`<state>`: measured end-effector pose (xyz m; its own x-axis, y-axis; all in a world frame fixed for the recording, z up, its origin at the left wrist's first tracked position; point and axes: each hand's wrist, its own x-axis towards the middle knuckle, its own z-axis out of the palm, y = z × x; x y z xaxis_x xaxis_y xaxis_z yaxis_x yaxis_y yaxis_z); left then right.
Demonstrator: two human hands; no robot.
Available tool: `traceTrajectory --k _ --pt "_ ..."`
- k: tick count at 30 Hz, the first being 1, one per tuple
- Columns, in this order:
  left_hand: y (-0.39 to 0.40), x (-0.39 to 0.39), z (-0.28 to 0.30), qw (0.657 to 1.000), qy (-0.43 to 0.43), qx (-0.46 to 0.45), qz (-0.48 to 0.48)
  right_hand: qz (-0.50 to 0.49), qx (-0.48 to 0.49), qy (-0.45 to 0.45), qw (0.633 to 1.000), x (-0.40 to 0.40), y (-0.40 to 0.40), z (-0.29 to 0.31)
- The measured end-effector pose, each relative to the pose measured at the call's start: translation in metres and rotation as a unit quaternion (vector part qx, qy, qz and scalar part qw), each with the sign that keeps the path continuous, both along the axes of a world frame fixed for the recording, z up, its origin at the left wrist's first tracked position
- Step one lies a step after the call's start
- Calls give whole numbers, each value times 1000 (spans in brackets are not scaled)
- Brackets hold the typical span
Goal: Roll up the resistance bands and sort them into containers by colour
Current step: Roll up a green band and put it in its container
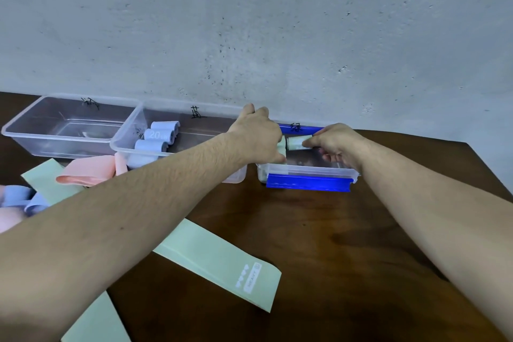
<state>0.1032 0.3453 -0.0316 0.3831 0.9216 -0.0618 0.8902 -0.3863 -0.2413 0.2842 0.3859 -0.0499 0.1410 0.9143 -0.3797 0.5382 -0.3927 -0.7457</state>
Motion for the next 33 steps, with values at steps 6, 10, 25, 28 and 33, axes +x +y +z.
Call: traceTrajectory --k 6,10,25,28,33 --pt "0 -1 0 1000 -2 1 -2 -17 -13 22 1000 0 2 -3" --pt "1 0 0 1000 -1 3 -2 -19 -7 35 999 -2 1 -5" --pt "0 0 0 1000 7 -6 1 -7 -48 30 998 1 0 -6" --pt "0 0 0 1000 10 -5 2 -7 -58 39 998 0 -1 -5" --pt "0 1 0 1000 11 -15 6 17 -26 8 999 -5 -1 -4"
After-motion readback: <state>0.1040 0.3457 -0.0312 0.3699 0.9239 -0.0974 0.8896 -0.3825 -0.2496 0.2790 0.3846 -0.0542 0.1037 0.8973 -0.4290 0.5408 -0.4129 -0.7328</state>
